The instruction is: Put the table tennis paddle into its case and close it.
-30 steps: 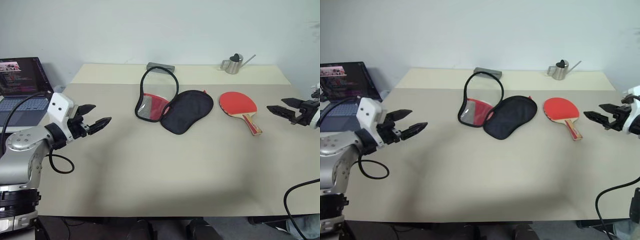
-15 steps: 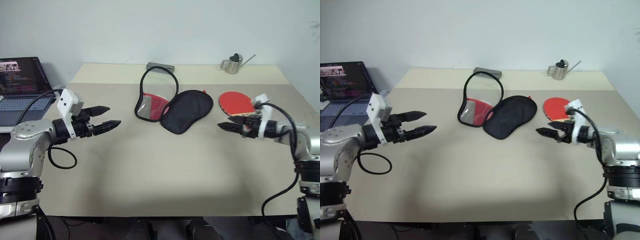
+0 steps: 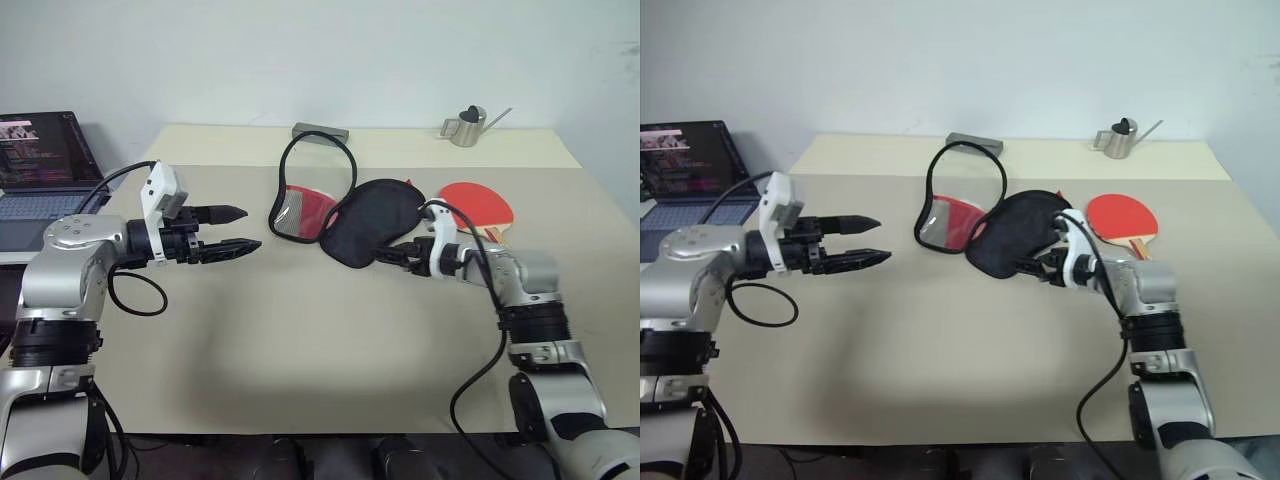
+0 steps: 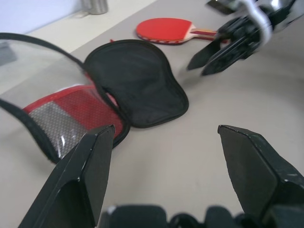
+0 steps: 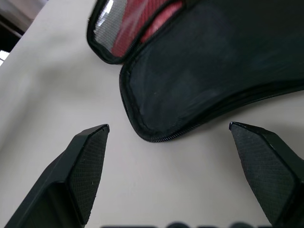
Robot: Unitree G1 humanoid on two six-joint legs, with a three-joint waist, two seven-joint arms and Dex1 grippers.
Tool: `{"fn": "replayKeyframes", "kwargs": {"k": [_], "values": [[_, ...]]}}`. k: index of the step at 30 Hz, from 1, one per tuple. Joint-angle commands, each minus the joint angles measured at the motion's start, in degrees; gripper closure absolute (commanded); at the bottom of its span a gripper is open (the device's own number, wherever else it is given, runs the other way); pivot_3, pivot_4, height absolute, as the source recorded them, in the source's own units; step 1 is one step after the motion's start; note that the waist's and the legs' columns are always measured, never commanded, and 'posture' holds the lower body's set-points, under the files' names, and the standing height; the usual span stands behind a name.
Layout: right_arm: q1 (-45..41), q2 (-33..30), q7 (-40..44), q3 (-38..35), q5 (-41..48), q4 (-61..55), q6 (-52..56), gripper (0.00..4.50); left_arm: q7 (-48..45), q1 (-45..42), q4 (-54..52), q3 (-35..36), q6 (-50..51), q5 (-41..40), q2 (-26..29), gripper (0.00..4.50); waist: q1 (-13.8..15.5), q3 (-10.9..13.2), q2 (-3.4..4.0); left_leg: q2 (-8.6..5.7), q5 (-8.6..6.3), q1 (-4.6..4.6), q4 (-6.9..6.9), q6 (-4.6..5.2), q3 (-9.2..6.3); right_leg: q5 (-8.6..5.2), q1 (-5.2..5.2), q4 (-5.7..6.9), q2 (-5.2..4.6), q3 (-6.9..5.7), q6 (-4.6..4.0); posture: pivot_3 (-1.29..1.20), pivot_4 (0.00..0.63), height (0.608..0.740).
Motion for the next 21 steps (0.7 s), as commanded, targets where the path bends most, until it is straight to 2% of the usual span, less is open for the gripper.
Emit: {"fn": "replayKeyframes", "kwargs": {"k": [1,6,13,16,21], "values": [[-3.8,1.9,-3.4,-1.4,-2.0,5.6,-5.5,0.05,-1.3,-1.9,0.0,-0.3,-1.8,0.9,0.2,0.7,-0.1,0.0,0.0,0.0,0.0,0.0,0.01,0.0,0.01,0.0,-0.01,0.02,0.0,0.01,0.0,0.0,0.15,0.74],[-7.7,4.3,-5.6,-2.4,-3.2,13.7,-10.6,0.05,-1.6,-2.5,0.8,-0.8,-2.4,1.6,-0.2,0.7,-0.1,0.0,0.0,0.01,0.0,0.0,-0.01,0.0,0.0,0.0,-0.04,0.04,0.01,0.01,0.0,0.0,0.15,0.74],[-10.9,5.7,-5.8,-2.3,-4.4,19.2,-14.4,0.05,-1.7,-2.7,1.5,-1.0,-3.3,2.5,-0.4,0.7,-0.2,0.0,0.0,0.02,0.0,0.0,-0.01,0.0,0.0,0.0,-0.05,0.04,0.01,0.01,0.0,0.0,0.15,0.74],[-11.1,5.2,-5.7,-2.2,-5.0,19.7,-14.3,0.58,-1.7,-2.0,1.0,-0.8,-3.4,2.6,-0.3,0.7,-0.2,0.0,0.0,0.01,0.0,-0.01,-0.01,0.0,0.0,0.0,-0.05,0.04,0.0,0.01,0.0,0.0,0.15,0.74],[-9.8,4.0,-4.9,-1.4,-4.7,16.3,-10.8,2.26,-2.0,0.9,-2.0,-0.4,-2.8,2.3,0.6,0.7,-0.2,0.0,0.0,0.03,0.0,-0.01,-0.02,0.0,0.0,0.0,-0.06,0.06,0.01,0.03,0.0,0.0,0.15,0.74]]}}
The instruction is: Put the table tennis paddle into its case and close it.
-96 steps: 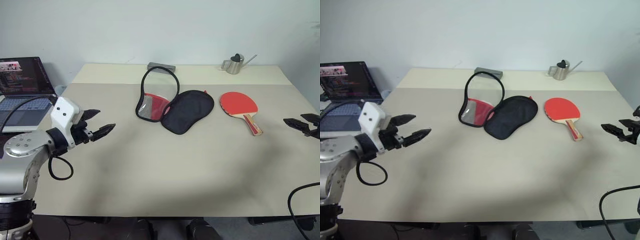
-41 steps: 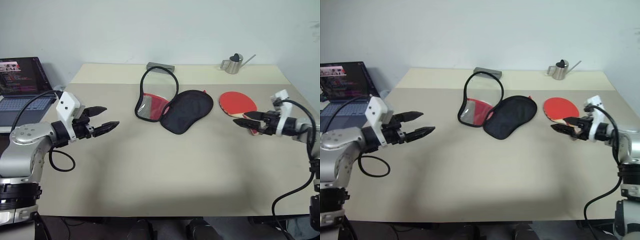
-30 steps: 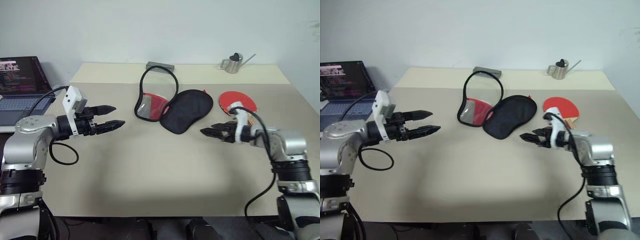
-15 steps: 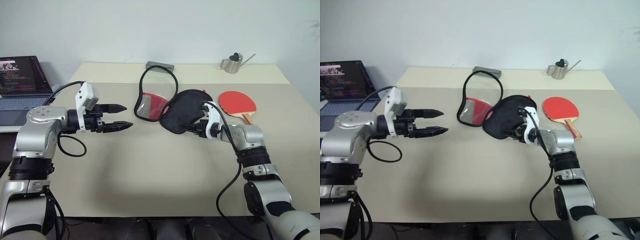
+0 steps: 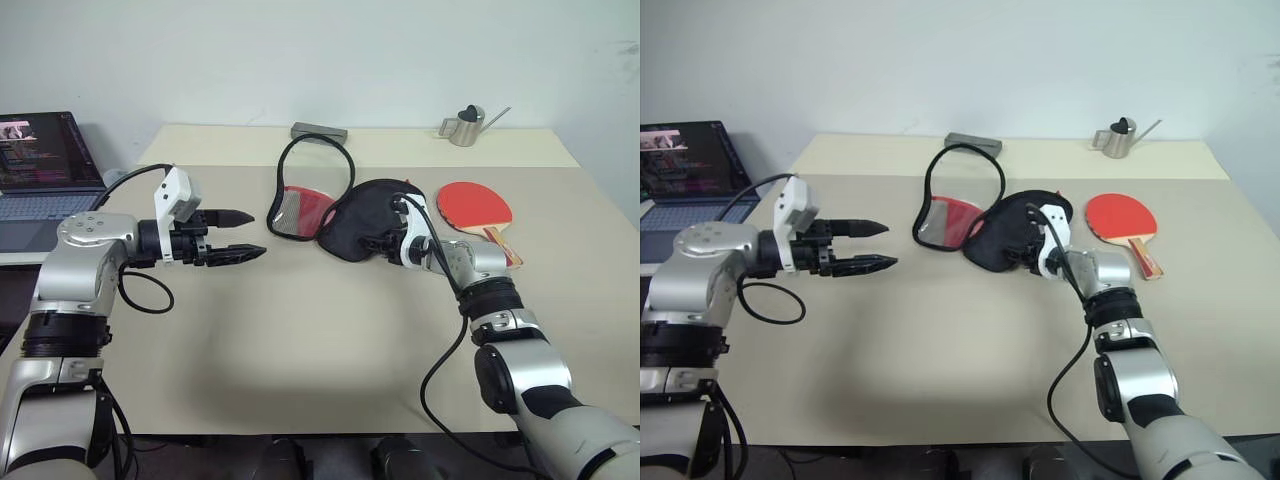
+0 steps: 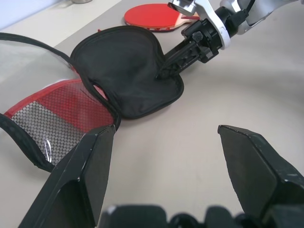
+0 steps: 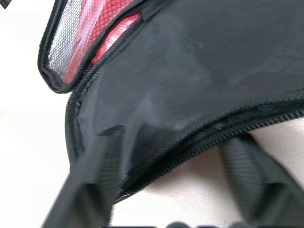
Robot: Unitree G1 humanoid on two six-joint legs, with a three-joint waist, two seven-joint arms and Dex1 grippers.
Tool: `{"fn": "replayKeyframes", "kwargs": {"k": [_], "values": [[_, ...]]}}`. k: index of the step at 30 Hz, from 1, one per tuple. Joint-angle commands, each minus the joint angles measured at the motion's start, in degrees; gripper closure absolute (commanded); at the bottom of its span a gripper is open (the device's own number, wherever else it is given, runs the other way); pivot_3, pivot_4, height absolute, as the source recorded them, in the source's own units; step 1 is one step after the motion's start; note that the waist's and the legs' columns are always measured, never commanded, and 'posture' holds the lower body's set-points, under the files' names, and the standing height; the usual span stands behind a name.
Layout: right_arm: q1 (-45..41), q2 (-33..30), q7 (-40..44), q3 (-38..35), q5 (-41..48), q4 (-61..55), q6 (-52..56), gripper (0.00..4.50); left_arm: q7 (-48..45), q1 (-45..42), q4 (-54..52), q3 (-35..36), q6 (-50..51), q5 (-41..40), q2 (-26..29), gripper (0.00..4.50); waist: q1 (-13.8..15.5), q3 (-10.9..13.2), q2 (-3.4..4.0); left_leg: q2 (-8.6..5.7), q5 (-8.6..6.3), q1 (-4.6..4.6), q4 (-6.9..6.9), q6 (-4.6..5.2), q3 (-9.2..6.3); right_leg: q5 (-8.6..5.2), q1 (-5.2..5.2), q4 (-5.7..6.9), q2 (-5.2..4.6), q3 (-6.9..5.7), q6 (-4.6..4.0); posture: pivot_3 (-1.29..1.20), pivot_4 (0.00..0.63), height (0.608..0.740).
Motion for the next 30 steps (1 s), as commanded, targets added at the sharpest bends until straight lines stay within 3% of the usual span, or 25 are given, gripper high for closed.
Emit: {"fn": "replayKeyframes", "kwargs": {"k": [1,6,18,30], "values": [[0.2,-1.5,1.2,0.1,0.4,-4.8,3.2,2.64,-0.6,2.2,-4.9,1.3,0.1,-0.8,1.5,0.7,0.0,0.0,0.0,0.0,0.0,0.0,0.0,0.0,0.0,0.0,0.0,0.0,0.0,0.0,0.0,0.0,0.15,0.74],[2.5,-3.5,2.7,0.8,0.6,-9.3,7.6,4.45,-0.8,5.5,-11.6,1.3,2.5,-2.5,1.6,0.7,0.1,0.0,-0.01,0.0,0.0,-0.04,0.0,0.0,-0.02,0.0,-0.02,0.0,-0.01,0.01,0.0,0.0,0.15,0.74],[5.9,-12.8,11.5,5.2,0.1,-13.9,14.1,4.48,-1.0,9.4,-20.0,-0.5,6.0,-4.7,1.1,0.7,0.1,0.0,-0.01,-0.02,0.0,-0.03,0.0,0.01,-0.01,0.0,-0.02,-0.02,0.0,0.01,0.0,0.0,0.15,0.74],[5.0,-22.8,20.7,11.5,-4.4,-10.0,9.8,4.48,-1.5,8.5,-20.2,-2.6,5.9,-4.8,0.1,0.7,0.1,0.0,-0.02,-0.03,-0.01,-0.04,0.0,0.01,0.01,-0.01,-0.02,-0.06,0.0,0.03,0.01,0.0,0.15,0.74]]}}
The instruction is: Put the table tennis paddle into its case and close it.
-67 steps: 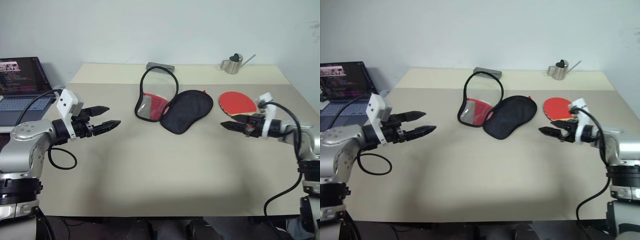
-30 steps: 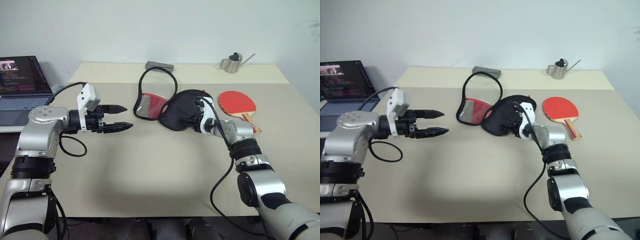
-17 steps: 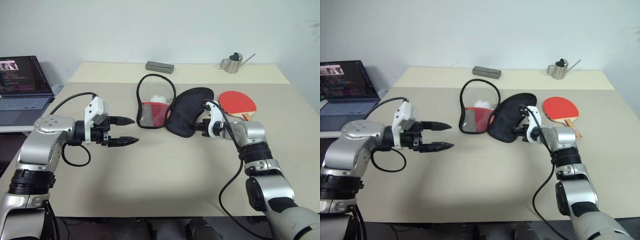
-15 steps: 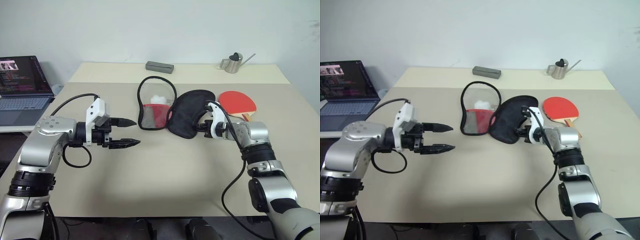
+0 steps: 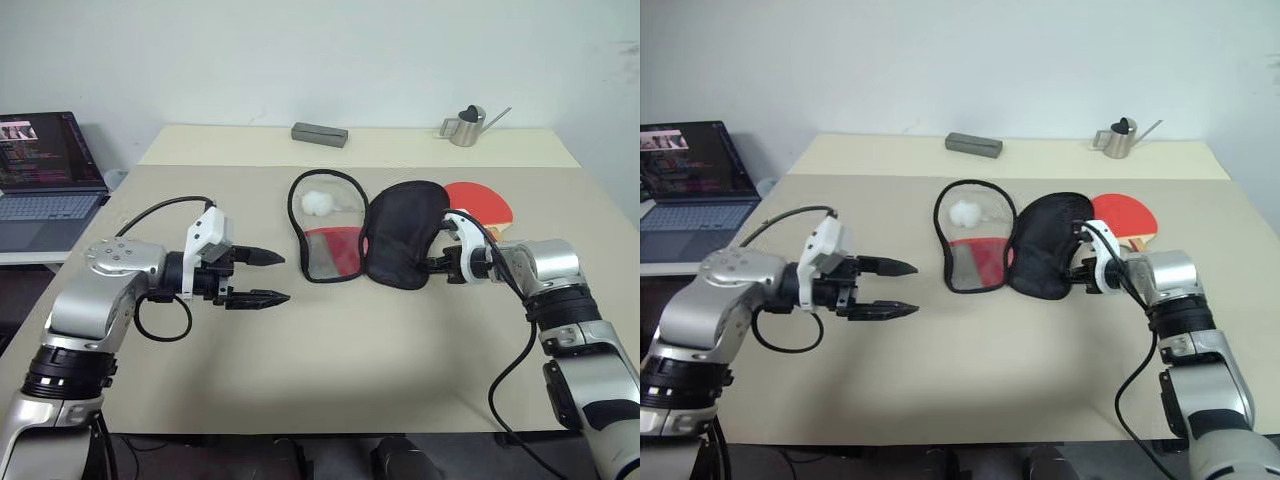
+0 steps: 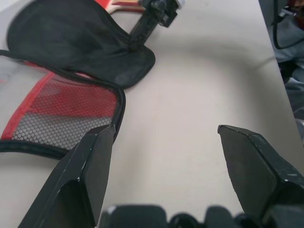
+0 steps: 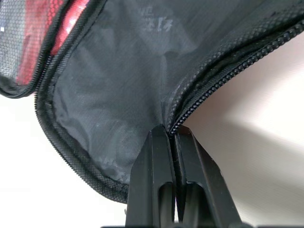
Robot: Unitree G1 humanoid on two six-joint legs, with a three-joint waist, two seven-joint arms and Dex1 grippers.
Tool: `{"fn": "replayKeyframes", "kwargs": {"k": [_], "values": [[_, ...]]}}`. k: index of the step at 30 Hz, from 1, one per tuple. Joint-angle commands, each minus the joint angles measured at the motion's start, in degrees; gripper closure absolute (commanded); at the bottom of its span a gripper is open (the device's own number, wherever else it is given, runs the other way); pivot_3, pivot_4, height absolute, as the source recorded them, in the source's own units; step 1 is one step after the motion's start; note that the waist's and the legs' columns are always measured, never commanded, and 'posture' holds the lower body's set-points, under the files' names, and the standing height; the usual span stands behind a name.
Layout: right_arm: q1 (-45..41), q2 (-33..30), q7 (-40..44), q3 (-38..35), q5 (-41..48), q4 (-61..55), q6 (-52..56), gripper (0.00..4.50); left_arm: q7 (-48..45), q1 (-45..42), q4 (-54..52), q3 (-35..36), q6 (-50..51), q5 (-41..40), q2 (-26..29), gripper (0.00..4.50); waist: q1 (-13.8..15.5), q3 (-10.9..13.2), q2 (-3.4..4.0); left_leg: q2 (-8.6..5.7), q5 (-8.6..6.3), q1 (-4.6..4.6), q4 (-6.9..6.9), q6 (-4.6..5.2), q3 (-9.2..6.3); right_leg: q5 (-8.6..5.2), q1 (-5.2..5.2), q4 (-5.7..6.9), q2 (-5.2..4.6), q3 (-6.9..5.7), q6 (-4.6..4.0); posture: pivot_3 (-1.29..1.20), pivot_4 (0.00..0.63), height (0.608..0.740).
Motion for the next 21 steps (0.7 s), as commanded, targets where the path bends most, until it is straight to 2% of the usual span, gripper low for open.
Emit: {"fn": "replayKeyframes", "kwargs": {"k": [1,13,16,21], "values": [[-1.8,-2.3,1.9,1.0,-2.2,1.5,-2.6,4.48,-0.2,-1.0,-1.9,-0.2,-0.4,-0.6,-0.3,0.7,0.0,0.0,0.0,0.0,0.0,0.0,0.0,0.0,0.0,0.0,0.0,0.0,0.0,0.0,0.0,0.0,0.15,0.74],[-4.7,-1.3,0.5,0.7,-6.0,7.6,-8.8,4.48,0.0,-2.1,-1.3,-1.7,-0.7,-0.3,-1.6,0.7,0.0,0.0,-0.01,0.0,0.0,0.0,0.02,0.0,-0.01,0.0,0.02,0.0,0.0,0.0,0.0,0.0,0.15,0.74],[-4.9,-2.0,0.4,0.3,-6.4,8.4,-9.0,3.85,0.0,-2.4,-1.2,-1.9,-0.8,-0.2,-1.8,0.7,0.0,0.0,-0.01,-0.01,0.0,0.0,0.02,0.0,-0.01,0.0,0.02,0.0,-0.01,0.0,0.0,0.0,0.15,0.74],[-4.7,-3.3,0.2,-1.6,-5.9,6.9,-6.3,2.17,0.0,-2.6,-1.0,-2.0,-1.0,0.0,-2.0,0.7,0.1,0.0,-0.01,-0.01,0.0,0.0,0.02,0.0,-0.01,0.0,0.03,0.0,-0.01,0.0,0.0,0.0,0.15,0.74]]}}
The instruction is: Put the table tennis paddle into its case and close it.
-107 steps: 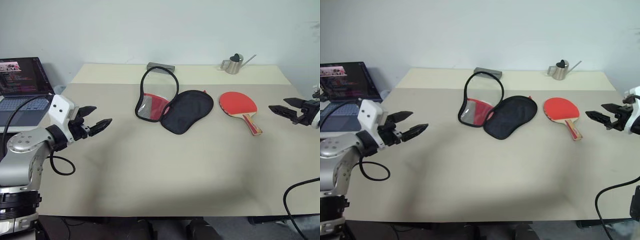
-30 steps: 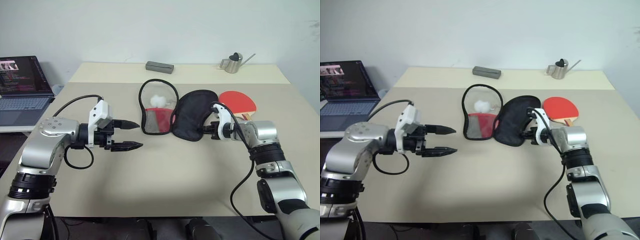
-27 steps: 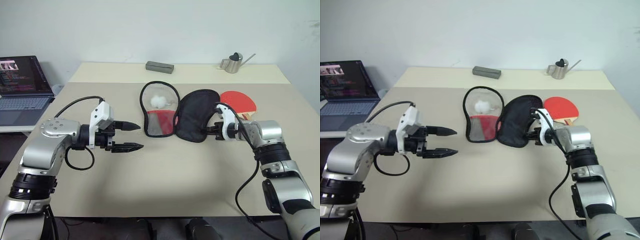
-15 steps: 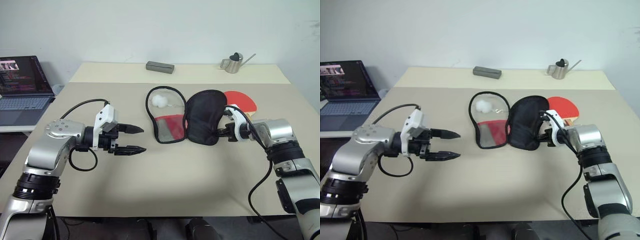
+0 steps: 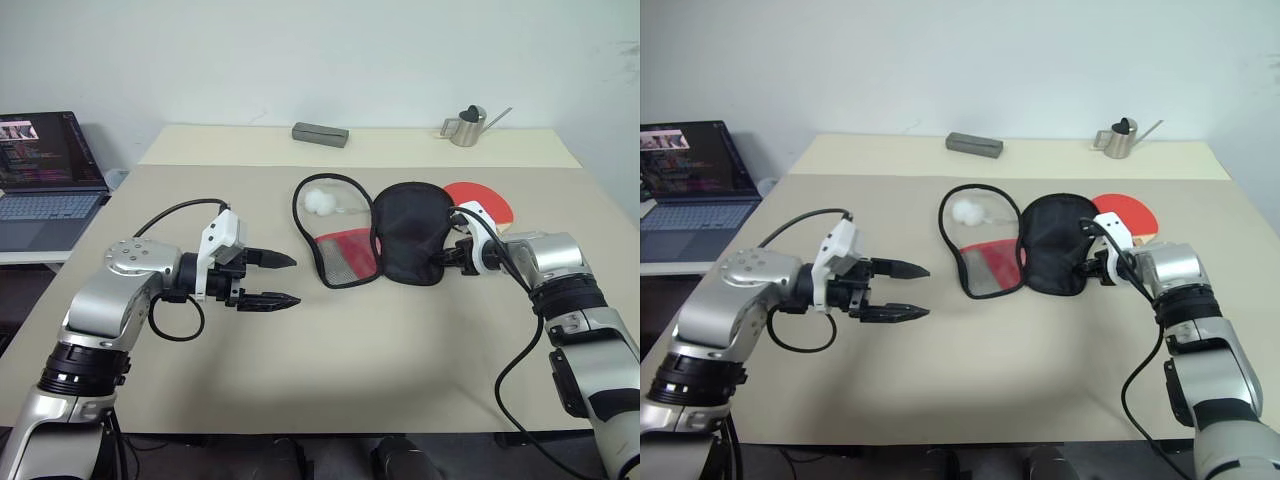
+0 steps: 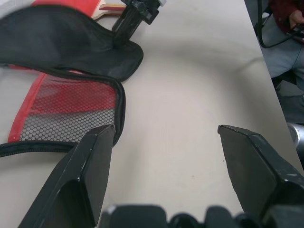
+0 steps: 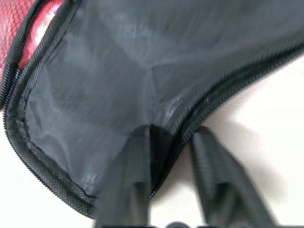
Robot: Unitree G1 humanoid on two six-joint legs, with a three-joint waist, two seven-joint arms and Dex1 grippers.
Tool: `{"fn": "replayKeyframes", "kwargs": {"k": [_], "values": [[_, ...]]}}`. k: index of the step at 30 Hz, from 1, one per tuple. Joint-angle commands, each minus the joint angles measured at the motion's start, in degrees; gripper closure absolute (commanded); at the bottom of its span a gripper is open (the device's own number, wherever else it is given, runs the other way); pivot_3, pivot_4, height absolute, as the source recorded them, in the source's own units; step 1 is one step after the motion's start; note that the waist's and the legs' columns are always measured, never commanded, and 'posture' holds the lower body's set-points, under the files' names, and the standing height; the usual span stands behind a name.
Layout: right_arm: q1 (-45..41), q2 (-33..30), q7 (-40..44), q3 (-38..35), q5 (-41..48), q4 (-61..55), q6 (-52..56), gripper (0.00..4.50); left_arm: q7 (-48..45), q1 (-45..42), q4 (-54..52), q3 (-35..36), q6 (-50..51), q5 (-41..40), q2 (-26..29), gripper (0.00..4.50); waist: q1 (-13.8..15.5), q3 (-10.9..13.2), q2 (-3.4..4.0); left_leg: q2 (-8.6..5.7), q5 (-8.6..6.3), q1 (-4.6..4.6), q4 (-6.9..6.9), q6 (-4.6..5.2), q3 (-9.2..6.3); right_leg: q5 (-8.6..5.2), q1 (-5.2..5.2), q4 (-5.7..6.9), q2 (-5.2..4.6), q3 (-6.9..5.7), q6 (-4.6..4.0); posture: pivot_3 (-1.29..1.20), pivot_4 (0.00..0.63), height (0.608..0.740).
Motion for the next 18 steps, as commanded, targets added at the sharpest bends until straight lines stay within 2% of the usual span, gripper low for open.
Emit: {"fn": "replayKeyframes", "kwargs": {"k": [1,5,8,13,14,15,18], "values": [[-0.6,-2.8,-0.3,-3.3,0.5,-2.3,2.2,1.86,0.0,-1.3,-1.0,0.3,-0.9,0.0,0.0,0.7,0.0,0.0,0.0,0.0,0.0,0.0,0.0,0.0,0.0,0.0,0.0,0.0,0.0,0.0,0.0,0.0,0.15,0.74],[-0.3,-5.9,0.6,-8.0,2.6,-5.6,2.1,0.51,0.4,-1.4,-1.2,0.4,-0.5,-0.2,-0.4,0.7,0.1,0.0,-0.01,0.0,0.0,0.0,-0.01,0.0,0.01,0.0,0.0,-0.03,-0.01,0.01,0.0,0.0,0.15,0.74],[1.6,-8.7,1.2,-11.3,3.2,-8.8,-3.1,0.51,0.9,-1.3,-1.7,0.6,0.0,-0.6,-0.8,0.7,0.1,0.0,-0.01,-0.01,0.0,0.0,-0.01,0.0,0.01,0.0,0.0,-0.03,-0.01,0.01,0.0,0.0,0.15,0.74],[7.6,-12.6,0.7,-12.1,0.8,-11.3,-12.4,0.51,2.6,-2.3,-1.9,0.3,0.1,-0.5,-2.4,0.7,0.1,0.0,-0.02,0.0,0.0,0.01,-0.02,0.0,-0.01,0.0,0.08,-0.12,0.0,-0.04,0.01,0.0,0.15,0.74],[8.1,-12.7,-0.4,-12.3,0.3,-10.3,-13.2,0.14,3.4,-3.3,-1.6,0.2,0.2,-0.3,-3.2,0.7,0.0,0.0,-0.02,0.0,0.0,0.02,-0.01,0.0,-0.01,0.0,0.09,-0.11,0.0,-0.02,0.01,0.0,0.15,0.74],[8.6,-12.8,-1.0,-12.3,-0.2,-9.5,-14.3,0.02,4.0,-4.2,-1.1,0.0,0.1,-0.1,-3.9,0.7,0.0,0.0,-0.04,0.0,0.0,0.02,0.01,0.0,0.02,0.0,0.08,-0.08,0.0,0.02,0.01,0.0,0.15,0.74],[8.7,-12.1,-4.2,-11.9,-2.4,-5.7,-17.9,0.02,5.4,-6.6,0.0,-0.5,-0.1,0.6,-5.5,0.7,0.0,0.0,-0.03,-0.03,0.0,0.02,0.02,0.0,0.02,0.01,0.07,-0.03,0.0,0.03,0.02,0.0,0.15,0.74]]}}
